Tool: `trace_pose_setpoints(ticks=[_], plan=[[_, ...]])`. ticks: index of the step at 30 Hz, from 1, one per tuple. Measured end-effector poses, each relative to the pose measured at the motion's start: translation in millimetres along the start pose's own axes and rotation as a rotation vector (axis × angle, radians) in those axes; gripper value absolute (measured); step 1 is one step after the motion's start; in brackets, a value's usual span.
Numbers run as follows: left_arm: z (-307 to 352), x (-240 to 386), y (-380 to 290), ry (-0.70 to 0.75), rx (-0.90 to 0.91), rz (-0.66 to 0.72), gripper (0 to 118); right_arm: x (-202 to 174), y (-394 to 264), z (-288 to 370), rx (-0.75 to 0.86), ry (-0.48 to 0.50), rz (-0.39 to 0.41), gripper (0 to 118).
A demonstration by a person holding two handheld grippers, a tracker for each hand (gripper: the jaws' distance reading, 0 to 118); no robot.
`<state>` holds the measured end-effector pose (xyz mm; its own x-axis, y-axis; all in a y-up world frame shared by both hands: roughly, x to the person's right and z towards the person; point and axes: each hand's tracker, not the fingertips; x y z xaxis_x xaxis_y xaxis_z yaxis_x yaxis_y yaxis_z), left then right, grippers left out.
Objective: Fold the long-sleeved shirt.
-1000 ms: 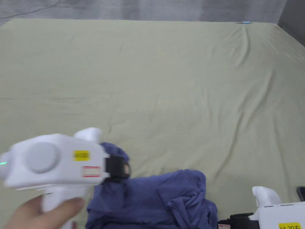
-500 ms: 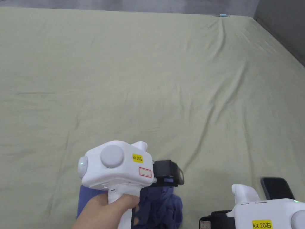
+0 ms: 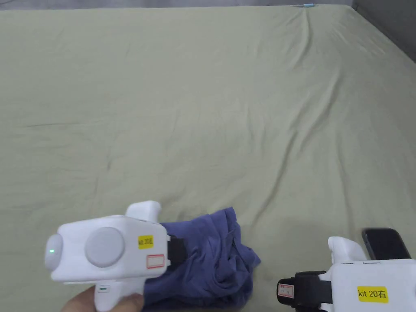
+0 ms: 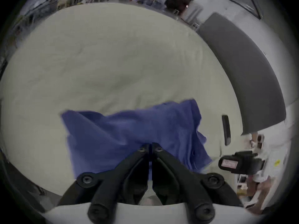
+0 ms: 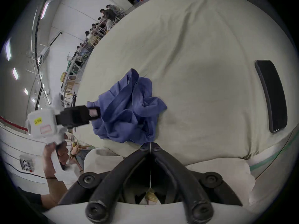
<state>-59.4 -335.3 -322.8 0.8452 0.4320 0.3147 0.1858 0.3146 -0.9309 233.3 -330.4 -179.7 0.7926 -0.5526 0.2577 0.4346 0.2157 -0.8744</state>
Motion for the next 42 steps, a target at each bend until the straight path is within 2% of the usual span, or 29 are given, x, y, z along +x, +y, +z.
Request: trace_pose_setpoints(ticks=[4,6,7,11,14,17,19,22,25,28,30,32,35,36,37,38,39,42], plan=[[-39.7,52.3,-4.1,-0.023,-0.055,-0.135,0,6.8,-3.4,7.3,0.019,-0.044,-0.036,0],[-60.9,80.0,-6.8,0.035,-0.101,-0.22,0,11.8,-4.0,13.1,0.027,-0.071,-0.056,0],[-68.8,88.6,-7.5,0.018,-0.118,-0.256,0,13.7,-4.4,16.0,0.032,-0.081,-0.06,0],[-90.6,112.3,-6.5,-0.082,-0.199,-0.267,0,17.8,-4.1,27.4,0.055,-0.109,-0.064,0],[-67.8,112.4,-1.2,-0.24,-0.208,-0.187,0,14.7,2.9,36.0,0.115,-0.087,-0.064,0],[-18.0,85.3,7.3,-0.333,-0.123,-0.146,0,-0.8,15.7,38.5,0.178,-0.027,-0.016,0],[20.0,43.2,15.1,-0.324,-0.057,-0.061,0,-21.7,27.0,29.2,0.18,0.012,0.063,0],[61.8,-22.5,20.9,-0.18,0.058,0.027,0,-57.4,40.5,0.1,0.143,0.106,0.186,0],[88.4,-79.6,16.1,-0.016,0.115,0.085,0,-84.7,52.3,-42.7,0.085,0.216,0.249,0],[101.2,-120.0,2.5,-0.047,0.13,0.22,0,-99.0,58.6,-85.9,-0.008,0.121,0.3,0],[102.9,-131.2,-7.4,-0.088,0.14,0.257,0,-91.2,58.3,-108.5,-0.041,0.04,0.28,0],[97.9,-138.4,-14.5,-0.093,0.132,0.283,0,-76.3,55.9,-122.8,-0.079,-0.029,0.189,0],[86.5,-139.1,-19.7,-0.079,0.105,0.296,2,-56.7,55.5,-125.8,-0.06,0.071,0.089,0],[83.6,-139.5,-21.4,-0.082,0.103,0.297,21,-55.1,57.6,-124.4,-0.064,0.084,0.075,0],[81.3,-139.9,-22.0,-0.088,0.11,0.298,54,-52.3,59.0,-122.3,-0.071,0.08,0.074,0],[77.8,-140.3,-21.1,-0.105,0.115,0.294,103,-51.5,60.2,-122.5,-0.071,0.08,0.071,0],[72.1,-139.9,-19.8,-0.129,0.107,0.275,118,-50.6,61.0,-123.5,-0.07,0.084,0.065,0],[53.6,-145.0,-16.5,-0.226,0.101,0.211,116,-48.8,63.8,-126.0,-0.08,0.099,0.059,0]])
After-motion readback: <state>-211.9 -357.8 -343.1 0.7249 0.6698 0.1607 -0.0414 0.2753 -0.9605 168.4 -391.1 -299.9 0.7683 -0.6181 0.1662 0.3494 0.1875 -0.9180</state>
